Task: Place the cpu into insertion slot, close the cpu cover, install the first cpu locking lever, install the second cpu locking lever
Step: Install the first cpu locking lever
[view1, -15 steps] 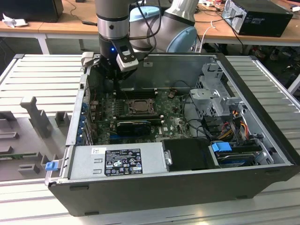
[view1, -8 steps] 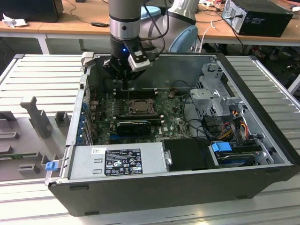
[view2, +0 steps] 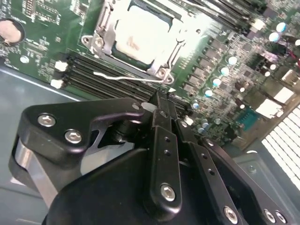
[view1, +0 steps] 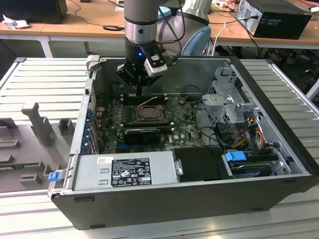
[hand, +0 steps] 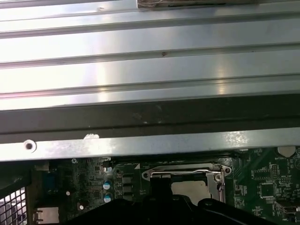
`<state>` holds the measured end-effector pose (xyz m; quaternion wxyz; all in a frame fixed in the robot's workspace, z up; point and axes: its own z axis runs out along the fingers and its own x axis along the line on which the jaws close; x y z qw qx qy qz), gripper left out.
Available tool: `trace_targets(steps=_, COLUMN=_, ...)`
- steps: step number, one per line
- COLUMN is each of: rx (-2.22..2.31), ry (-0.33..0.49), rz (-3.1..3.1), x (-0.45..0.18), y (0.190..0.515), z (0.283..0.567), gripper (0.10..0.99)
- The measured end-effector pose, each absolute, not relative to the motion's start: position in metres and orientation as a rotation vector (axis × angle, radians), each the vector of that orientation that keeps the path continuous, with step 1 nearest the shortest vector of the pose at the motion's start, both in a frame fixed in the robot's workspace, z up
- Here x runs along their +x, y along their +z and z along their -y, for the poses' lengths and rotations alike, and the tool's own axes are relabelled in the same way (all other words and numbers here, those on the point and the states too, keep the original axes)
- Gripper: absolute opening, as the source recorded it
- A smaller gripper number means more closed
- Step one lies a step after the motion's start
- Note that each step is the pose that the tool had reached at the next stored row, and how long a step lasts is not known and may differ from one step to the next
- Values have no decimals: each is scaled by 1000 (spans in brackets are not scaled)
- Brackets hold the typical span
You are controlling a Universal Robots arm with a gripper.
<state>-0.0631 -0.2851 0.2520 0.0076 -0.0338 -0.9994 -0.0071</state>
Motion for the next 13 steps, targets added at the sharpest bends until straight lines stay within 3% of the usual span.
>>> trace_targets(steps=10, rx=-41, ry=-44, rz=3140, x=-46, y=248, z=285, gripper=106)
trace_targets(steps=13, rx=-18, ry=-94, rz=3139, x=-43, y=248, z=285, gripper=106)
